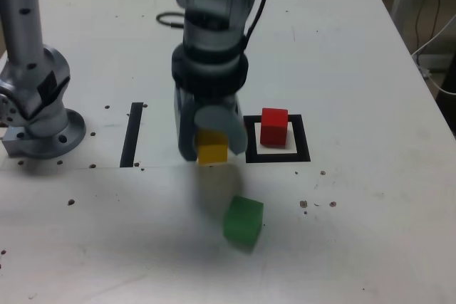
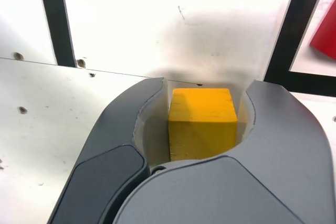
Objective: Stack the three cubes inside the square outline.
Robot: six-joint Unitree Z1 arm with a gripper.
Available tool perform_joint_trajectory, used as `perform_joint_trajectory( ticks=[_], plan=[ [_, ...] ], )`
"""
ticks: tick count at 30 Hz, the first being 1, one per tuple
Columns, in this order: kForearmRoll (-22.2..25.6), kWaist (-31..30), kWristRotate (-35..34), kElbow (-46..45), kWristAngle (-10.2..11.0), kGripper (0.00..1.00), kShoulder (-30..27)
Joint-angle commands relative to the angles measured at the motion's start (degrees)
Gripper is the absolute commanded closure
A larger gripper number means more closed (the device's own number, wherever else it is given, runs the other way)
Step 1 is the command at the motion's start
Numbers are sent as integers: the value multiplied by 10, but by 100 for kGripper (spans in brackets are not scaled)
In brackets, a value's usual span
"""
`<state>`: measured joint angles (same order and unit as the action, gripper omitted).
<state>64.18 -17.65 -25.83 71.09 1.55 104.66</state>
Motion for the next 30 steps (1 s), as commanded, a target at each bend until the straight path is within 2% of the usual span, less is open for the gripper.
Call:
perform_joint_trajectory(
  ticks=[1, 10, 16, 21, 30],
  plan=[
    [12, 12, 25, 23, 2, 88, -8],
    [44, 93, 148, 118, 24, 88, 0],
    [63, 143, 204, 156, 29, 88, 26],
    [67, 161, 226, 165, 28, 88, 49],
    [71, 159, 231, 169, 17, 88, 74]
  ],
)
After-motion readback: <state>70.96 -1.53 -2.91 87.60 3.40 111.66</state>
